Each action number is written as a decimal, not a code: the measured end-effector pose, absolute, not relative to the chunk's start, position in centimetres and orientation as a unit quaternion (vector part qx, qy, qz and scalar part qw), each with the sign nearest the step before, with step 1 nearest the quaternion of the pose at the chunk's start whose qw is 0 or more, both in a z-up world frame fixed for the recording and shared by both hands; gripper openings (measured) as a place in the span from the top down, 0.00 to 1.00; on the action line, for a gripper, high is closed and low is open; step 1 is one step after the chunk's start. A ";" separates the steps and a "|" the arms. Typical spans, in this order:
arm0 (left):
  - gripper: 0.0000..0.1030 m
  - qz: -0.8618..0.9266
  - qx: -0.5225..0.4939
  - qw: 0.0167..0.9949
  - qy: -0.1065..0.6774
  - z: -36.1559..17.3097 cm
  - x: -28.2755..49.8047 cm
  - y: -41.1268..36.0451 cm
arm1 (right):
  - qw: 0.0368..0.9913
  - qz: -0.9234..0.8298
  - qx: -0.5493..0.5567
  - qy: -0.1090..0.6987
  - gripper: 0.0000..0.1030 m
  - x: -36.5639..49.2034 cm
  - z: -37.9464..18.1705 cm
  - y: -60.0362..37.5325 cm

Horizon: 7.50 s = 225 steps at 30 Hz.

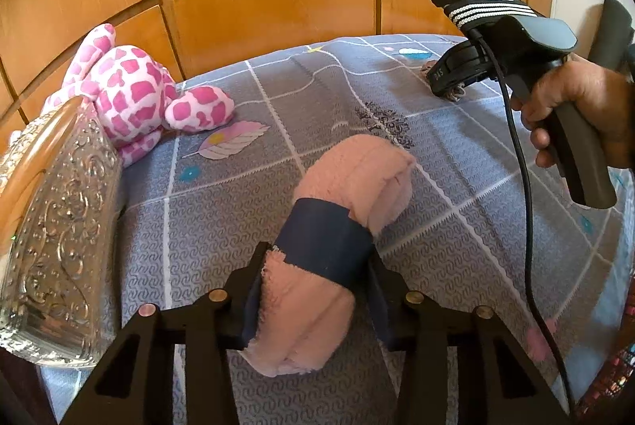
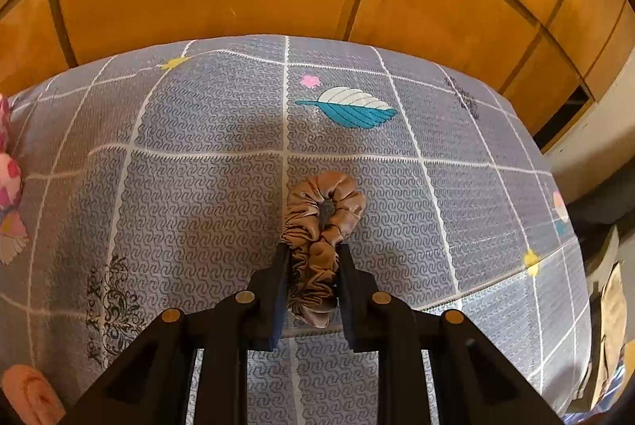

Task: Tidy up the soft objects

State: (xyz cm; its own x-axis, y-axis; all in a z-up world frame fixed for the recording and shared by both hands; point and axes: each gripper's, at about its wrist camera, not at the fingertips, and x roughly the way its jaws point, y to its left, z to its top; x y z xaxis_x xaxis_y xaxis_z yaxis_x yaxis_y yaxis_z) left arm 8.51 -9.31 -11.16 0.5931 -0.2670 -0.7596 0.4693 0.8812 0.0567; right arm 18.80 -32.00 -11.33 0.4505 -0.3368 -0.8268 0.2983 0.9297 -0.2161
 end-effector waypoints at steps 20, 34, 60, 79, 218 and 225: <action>0.65 -0.237 0.067 0.878 0.410 -6.4 2.9 -1.6 | 0.850 -0.180 -0.040 0.493 0.82 19.4 -11.0 -31.3; 0.64 -0.140 -0.003 0.903 0.406 -3.6 0.6 9.1 | 0.847 -0.184 -0.074 0.494 0.82 18.8 -11.1 -30.2; 0.63 0.141 -0.078 0.906 0.392 -3.5 1.0 24.3 | 0.845 -0.189 -0.105 0.488 0.82 18.2 -11.1 -28.6; 0.50 0.193 -0.090 0.895 0.392 -4.8 2.2 28.1 | 0.845 -0.193 -0.126 0.483 0.82 17.9 -11.5 -27.7; 0.00 0.245 -0.099 0.909 0.322 0.3 -4.2 27.8 | 0.904 0.254 -0.084 0.333 0.36 2.3 -2.5 12.8; 0.00 0.245 -0.099 0.909 0.322 0.3 -4.2 27.8 | 0.904 0.254 -0.084 0.333 0.36 2.3 -2.5 12.7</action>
